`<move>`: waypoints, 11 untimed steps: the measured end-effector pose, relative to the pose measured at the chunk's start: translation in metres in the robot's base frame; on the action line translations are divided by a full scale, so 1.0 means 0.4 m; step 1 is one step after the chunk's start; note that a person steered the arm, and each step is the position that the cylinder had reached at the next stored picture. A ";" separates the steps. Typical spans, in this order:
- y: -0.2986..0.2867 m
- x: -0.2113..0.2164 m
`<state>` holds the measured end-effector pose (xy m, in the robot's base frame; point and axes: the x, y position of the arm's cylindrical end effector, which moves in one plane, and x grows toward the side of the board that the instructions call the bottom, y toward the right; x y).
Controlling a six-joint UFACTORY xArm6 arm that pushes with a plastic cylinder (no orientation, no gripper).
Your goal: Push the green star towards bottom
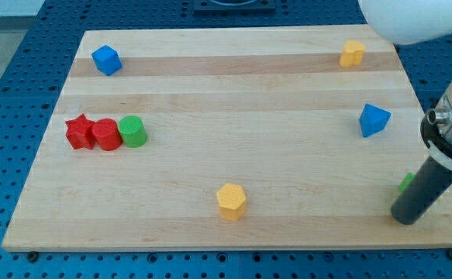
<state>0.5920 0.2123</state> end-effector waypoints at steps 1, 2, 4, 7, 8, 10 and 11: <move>0.047 0.058; 0.157 0.022; 0.160 -0.158; 0.117 -0.034; 0.077 -0.026; 0.048 0.063; 0.042 0.063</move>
